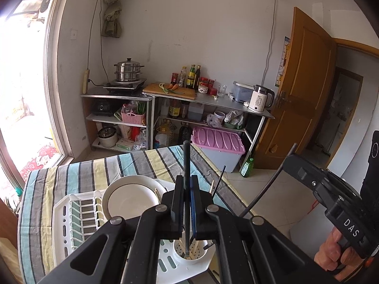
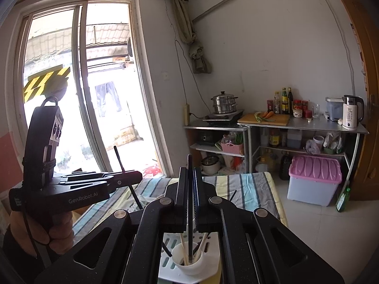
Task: Organize utensils
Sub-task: 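Lower the black chopsticks into the white cup and open both tools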
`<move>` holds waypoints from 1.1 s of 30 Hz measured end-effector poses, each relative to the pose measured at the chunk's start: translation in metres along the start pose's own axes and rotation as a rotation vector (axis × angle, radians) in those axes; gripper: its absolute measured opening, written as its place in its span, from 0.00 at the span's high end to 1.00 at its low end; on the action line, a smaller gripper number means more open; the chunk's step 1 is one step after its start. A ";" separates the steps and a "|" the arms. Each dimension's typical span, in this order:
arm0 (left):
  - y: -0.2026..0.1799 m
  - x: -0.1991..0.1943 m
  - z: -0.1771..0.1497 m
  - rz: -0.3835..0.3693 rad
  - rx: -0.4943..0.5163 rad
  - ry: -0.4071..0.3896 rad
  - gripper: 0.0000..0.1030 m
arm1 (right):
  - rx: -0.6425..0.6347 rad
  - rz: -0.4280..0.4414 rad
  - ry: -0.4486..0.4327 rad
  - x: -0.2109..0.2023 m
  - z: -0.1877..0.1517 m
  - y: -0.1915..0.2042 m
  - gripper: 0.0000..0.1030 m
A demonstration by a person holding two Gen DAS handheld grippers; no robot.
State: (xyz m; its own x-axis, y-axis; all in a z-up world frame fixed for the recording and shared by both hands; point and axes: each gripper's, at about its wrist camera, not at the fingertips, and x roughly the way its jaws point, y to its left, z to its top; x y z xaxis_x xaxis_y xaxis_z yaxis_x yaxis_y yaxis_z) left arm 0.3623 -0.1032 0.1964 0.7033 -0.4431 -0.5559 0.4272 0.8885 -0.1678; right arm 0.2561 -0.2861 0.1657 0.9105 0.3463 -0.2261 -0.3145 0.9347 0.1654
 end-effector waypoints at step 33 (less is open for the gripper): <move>0.028 0.057 -0.046 0.014 -0.022 0.075 0.87 | 0.061 -0.044 0.158 0.038 -0.040 -0.041 0.85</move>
State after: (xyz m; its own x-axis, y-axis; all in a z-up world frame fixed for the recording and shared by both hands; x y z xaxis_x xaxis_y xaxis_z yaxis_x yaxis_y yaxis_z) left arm 0.3882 -0.0977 0.1222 0.6642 -0.4211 -0.6176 0.4045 0.8973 -0.1767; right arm 0.2931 -0.3075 0.1116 0.8680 0.3178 -0.3814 -0.2540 0.9444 0.2089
